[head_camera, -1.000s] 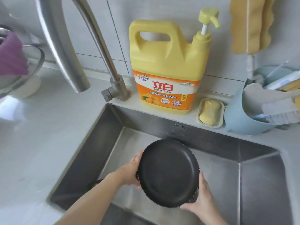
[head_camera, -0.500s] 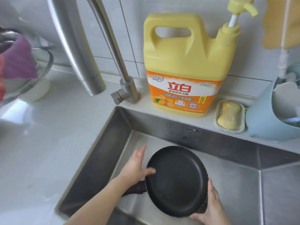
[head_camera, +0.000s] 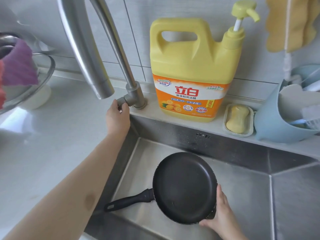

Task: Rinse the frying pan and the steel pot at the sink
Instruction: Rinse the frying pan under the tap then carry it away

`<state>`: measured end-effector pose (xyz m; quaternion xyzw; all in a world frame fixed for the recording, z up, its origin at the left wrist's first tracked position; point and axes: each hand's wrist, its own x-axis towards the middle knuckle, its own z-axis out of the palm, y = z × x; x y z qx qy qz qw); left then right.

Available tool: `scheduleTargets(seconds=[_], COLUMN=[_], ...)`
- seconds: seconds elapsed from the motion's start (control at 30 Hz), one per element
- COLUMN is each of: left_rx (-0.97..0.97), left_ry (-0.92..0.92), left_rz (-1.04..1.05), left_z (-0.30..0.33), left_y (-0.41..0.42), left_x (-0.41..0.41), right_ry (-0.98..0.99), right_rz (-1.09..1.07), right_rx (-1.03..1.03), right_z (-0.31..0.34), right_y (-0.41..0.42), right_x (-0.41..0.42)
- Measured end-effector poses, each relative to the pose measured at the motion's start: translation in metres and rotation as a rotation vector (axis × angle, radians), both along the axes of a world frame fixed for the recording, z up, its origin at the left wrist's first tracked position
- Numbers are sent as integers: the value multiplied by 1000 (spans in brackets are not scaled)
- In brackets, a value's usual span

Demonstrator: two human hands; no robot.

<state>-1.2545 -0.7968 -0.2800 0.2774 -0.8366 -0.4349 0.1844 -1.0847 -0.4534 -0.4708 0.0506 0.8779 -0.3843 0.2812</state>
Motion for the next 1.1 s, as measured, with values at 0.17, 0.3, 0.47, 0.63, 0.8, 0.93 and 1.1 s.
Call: scheduleTargets(seconds=[0.17,0.3,0.47,0.63,0.8,0.93,1.1], left_rx=[59,125,152,-87,-91,-62,-127], left_ry=[-31,-39,72,-571,-1080,-1063,-1039], left_rz=[-26,-62,-93,-506,-798,-837,-881], left_z=[1,3,-14,-100,-148,-160,-160], left_y=[-8,-11,5,16,32,38,42], left_x=[2,4,38,109,143,143,143], right_ry=[22,20,28,18,-50,-89,-72], right_rz=[17,23,28,42,85,127,112], right_rx=[28,32,19,-43,-81,-107,-134], right_z=[1,4,7,6,1,0,0], right_y=[2,2,1,10,19,19,17], right_x=[2,3,2,-4,-23,-29,-28])
